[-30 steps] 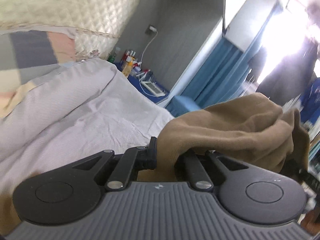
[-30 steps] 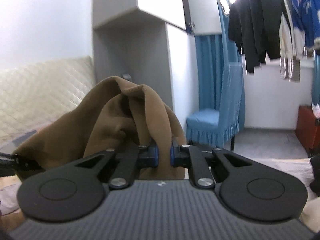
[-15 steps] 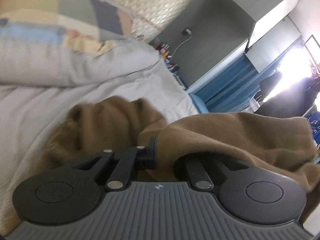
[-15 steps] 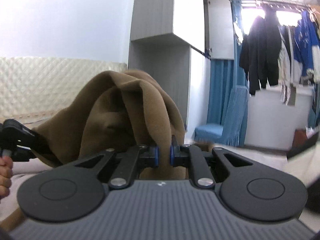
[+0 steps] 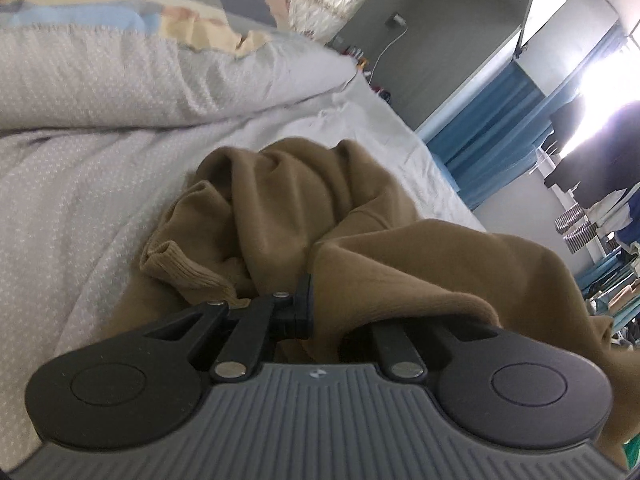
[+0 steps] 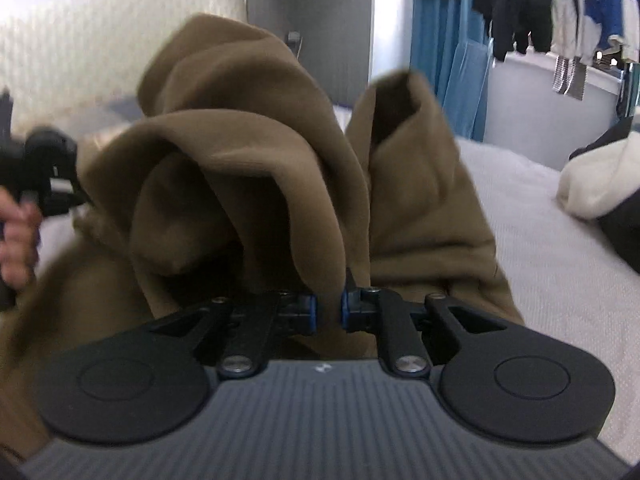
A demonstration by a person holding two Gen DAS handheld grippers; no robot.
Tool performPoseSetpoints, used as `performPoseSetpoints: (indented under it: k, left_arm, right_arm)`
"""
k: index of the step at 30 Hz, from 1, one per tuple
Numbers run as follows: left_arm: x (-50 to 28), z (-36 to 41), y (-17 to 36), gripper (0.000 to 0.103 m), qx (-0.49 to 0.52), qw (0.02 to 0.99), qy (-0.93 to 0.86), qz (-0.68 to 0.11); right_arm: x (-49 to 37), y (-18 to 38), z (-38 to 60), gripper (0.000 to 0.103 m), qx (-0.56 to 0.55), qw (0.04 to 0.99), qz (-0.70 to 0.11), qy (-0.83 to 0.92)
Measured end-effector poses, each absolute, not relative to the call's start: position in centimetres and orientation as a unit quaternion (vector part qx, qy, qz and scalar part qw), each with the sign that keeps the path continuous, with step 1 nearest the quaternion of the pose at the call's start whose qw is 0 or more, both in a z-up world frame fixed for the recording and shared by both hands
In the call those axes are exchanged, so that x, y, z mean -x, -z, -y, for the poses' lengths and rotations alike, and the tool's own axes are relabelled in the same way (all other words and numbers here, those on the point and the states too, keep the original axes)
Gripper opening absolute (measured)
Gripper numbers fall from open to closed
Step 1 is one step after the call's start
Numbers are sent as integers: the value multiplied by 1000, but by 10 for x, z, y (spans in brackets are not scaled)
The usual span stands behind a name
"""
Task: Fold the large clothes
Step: 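Lift the hem with both grippers and fold it over the body, then open both grippers and release the folded sweatshirt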
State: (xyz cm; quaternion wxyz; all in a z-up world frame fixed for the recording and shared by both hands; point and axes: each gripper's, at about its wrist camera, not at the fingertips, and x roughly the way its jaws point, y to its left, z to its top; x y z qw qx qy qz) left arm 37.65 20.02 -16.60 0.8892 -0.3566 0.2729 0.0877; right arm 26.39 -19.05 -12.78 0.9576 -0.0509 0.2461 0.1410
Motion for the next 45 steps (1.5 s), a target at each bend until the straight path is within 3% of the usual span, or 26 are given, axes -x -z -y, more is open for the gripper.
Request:
performPoseSetpoints:
  k: [6, 9, 12, 13, 14, 15, 17, 21, 24, 33, 38, 45]
  left_arm:
    - [-380, -207, 173, 6, 357, 891, -73, -270]
    - [-371, -204, 170, 11, 349, 892, -69, -278]
    - [-361, -204, 167, 18, 353, 883, -57, -305]
    - [-353, -205, 167, 19, 364, 878, -54, -306]
    - [-345, -206, 166, 19, 371, 875, -53, -306]
    - [-336, -205, 164, 21, 378, 873, -51, -304]
    - [-318, -204, 156, 39, 383, 874, -48, -294]
    - [-285, -193, 127, 42, 351, 894, -50, -274]
    - [-261, -183, 113, 52, 331, 911, -25, -245]
    - [-256, -150, 87, 52, 314, 931, 74, -170]
    - [-272, -135, 90, 52, 297, 935, 101, -168]
    - [-289, -137, 100, 52, 281, 939, 105, -169]
  right_arm:
    - [-278, 133, 185, 16, 48, 955, -253, -145]
    - [-257, 136, 183, 19, 51, 952, -261, -149]
    - [-247, 132, 187, 42, 36, 947, -274, -167]
    - [-243, 130, 189, 59, 29, 942, -281, -182]
    - [-240, 129, 191, 69, 24, 939, -284, -192]
    - [-234, 127, 192, 69, 20, 937, -283, -203]
    - [-221, 120, 195, 69, 15, 934, -279, -220]
    - [-200, 105, 212, 69, -32, 930, -265, -252]
    - [-190, 92, 227, 69, -78, 929, -241, -270]
    - [-225, 61, 231, 68, -154, 934, -190, -260]
    - [-265, 66, 202, 48, -142, 931, -213, -262]
    - [-278, 96, 172, 47, -97, 909, -262, -309]
